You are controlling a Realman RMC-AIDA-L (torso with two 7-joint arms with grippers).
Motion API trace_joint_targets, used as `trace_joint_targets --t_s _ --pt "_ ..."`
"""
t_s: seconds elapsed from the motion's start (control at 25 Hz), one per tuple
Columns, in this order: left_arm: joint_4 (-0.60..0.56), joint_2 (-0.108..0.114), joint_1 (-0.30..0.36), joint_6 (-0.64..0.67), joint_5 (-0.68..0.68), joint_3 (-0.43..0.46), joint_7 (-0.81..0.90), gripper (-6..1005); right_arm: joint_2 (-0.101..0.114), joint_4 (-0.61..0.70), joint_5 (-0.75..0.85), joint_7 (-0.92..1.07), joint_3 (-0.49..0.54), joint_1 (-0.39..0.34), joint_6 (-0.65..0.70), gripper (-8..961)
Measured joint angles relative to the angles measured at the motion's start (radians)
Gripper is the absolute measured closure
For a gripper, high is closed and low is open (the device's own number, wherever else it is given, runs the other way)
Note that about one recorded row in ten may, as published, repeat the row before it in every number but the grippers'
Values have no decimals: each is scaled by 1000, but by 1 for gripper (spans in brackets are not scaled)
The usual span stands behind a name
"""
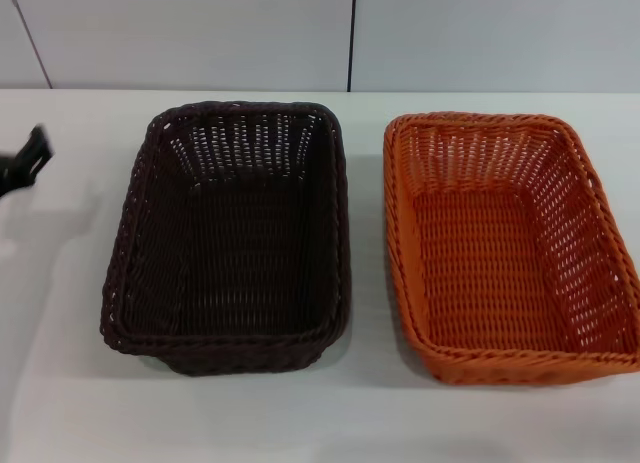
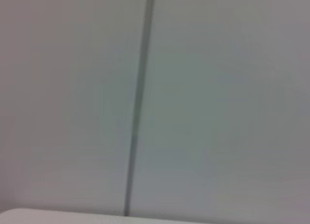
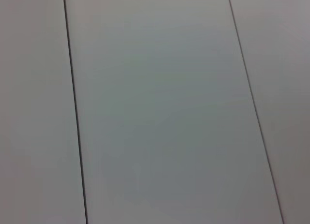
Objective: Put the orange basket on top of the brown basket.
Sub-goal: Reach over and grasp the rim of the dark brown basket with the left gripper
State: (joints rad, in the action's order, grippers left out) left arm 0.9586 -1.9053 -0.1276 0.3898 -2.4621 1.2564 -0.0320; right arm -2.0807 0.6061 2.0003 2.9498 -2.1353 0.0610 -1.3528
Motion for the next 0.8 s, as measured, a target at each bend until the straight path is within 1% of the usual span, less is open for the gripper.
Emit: trace_joint_targets --t_s 0.04,0.08,0.12,0.2,0.24,0.28,0.4,0.44,0.48,0.52,0.64,0.68,0.8 --pt "179 8 30 -233 -67 79 -1 229 0 0 0 0 -5 0 0 211" --pt "179 8 30 -233 -67 79 -1 229 0 0 0 0 -5 0 0 211" --pt "254 6 44 -340 -101 111 -5 230 0 0 0 0 -7 0 1 212" --pt "396 -10 66 -516 -144 165 -37 230 0 -2 0 0 -8 -1 1 212" --pt "533 -49 83 -722 -164 226 -112 230 0 -5 0 0 -8 -3 1 212" --pt "533 -49 83 -722 -164 226 -112 230 0 -5 0 0 -8 -3 1 212" --pt "686 -137 72 -1035 -167 352 -226 230 -1 -7 0 0 -8 -3 3 212" --pt "732 -156 41 -1204 -163 395 -254 230 -1 -8 0 0 -9 -3 4 212" --pt "732 -156 41 -1204 -163 395 -254 230 -1 -8 0 0 -9 -3 4 212" --pt "742 -155 19 -1279 -160 402 -255 230 -1 -8 0 0 -10 -3 7 212" --pt "729 -153 -23 -1366 -170 399 -243 230 -1 -9 0 0 -12 -3 15 212" --pt "708 -155 -40 -1377 -176 395 -242 231 -1 -9 0 0 -12 -3 16 212" --pt "687 -155 -52 -1379 -179 385 -241 231 -1 -9 0 0 -13 -4 17 212"
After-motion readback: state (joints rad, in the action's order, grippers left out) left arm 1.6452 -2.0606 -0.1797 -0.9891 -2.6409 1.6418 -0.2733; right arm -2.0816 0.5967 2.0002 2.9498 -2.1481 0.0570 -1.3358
